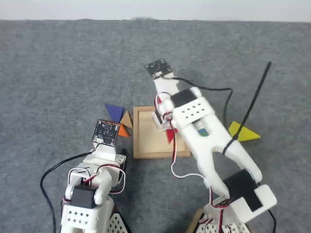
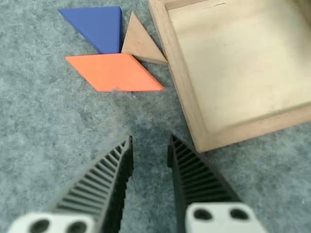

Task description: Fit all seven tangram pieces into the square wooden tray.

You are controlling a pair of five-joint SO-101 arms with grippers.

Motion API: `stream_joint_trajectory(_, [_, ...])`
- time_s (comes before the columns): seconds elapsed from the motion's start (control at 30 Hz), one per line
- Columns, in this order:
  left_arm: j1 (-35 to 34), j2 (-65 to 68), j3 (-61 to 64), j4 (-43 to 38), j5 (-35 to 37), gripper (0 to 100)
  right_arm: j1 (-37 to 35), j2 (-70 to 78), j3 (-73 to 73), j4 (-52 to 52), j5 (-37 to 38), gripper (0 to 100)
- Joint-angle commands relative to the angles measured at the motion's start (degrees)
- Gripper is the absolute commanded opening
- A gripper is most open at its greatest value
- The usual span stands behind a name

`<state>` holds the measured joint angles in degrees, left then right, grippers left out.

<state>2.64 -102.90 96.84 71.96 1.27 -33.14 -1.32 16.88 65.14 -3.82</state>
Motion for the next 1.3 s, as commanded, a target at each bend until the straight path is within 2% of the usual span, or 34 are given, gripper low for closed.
stream_joint_trajectory(0.0, [0.3,-0.8,-0.3,0.1,-0.3,11,-2.8,0.4,-1.4,-3.6,-4.0,21.6])
stream_joint_trajectory(0.2, [0.3,-0.8,-0.3,0.1,-0.3,11,-7.5,7.9,-7.1,-3.6,-8.0,21.6])
stream_joint_trajectory(0.4, [0.3,-0.8,-0.3,0.1,-0.3,11,-8.1,15.0,-10.9,-3.7,-11.3,21.6])
stream_joint_trajectory(0.73, [0.3,-0.8,-0.3,0.1,-0.3,11,-9.4,17.5,-12.3,-4.9,-10.9,22.1])
stream_joint_trajectory(0.97, [0.3,-0.8,-0.3,0.1,-0.3,11,-10.6,17.5,-12.2,-5.3,-10.9,33.3])
stream_joint_trajectory(1.27, [0.3,-0.8,-0.3,0.1,-0.3,11,-11.1,16.7,-12.2,-6.5,-8.2,33.2])
